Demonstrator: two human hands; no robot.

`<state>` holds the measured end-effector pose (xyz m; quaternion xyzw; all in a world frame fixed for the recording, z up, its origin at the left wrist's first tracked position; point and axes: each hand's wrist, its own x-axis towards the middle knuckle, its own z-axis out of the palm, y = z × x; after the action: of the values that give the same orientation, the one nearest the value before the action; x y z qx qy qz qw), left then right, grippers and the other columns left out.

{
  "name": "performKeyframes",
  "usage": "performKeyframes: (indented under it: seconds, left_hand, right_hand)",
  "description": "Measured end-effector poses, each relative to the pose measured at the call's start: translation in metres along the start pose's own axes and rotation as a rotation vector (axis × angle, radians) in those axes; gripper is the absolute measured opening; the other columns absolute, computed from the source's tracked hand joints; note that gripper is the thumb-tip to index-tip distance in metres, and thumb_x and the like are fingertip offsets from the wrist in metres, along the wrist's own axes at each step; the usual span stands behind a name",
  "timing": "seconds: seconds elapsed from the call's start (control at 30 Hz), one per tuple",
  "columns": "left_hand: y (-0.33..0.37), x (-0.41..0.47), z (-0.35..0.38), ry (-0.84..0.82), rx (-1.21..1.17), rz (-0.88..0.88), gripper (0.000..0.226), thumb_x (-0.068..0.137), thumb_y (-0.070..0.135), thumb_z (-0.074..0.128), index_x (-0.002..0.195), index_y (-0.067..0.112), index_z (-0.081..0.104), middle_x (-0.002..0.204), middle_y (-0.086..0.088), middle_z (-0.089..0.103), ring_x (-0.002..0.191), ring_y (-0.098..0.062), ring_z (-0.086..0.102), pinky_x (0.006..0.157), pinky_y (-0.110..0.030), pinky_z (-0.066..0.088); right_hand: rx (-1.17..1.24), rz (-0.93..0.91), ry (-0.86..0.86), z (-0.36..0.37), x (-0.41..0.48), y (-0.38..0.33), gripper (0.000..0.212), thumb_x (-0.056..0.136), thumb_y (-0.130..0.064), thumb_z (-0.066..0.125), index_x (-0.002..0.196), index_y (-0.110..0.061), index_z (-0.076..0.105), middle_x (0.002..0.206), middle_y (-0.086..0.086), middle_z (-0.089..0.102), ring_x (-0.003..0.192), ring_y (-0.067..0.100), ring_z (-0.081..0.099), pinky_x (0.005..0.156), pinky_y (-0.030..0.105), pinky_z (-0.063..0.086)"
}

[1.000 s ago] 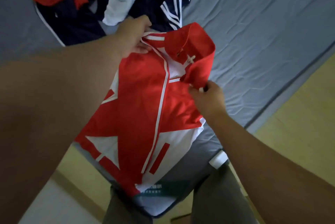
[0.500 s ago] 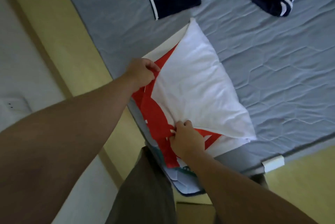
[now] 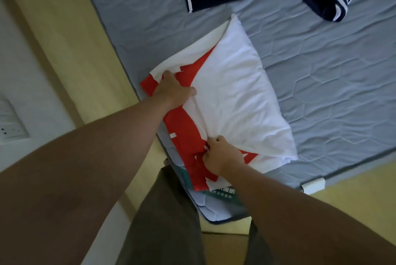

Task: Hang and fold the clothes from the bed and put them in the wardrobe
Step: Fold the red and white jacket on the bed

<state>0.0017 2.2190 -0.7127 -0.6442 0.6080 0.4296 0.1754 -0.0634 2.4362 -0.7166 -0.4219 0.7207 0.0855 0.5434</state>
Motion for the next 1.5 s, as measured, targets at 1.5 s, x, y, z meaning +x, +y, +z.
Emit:
performKeyframes:
  seconds: [1.5]
  left_hand:
    - [0.241,0.067,0.104,-0.059,1.736,0.275,0.064,0.097,0.031,0.056,0.155,0.02,0.032,0.16,0.002,0.033,0.15,-0.028,0.025,0.121,-0.058,0.007]
  right_hand:
    - [0.385,0.294,-0.309,-0.11,0.0,0.222,0.032,0.085,-0.01,0.072,0.116,-0.007,0.064,0.087,0.007,0.062,0.08,0.023,0.063,0.074,0.035,0.056]
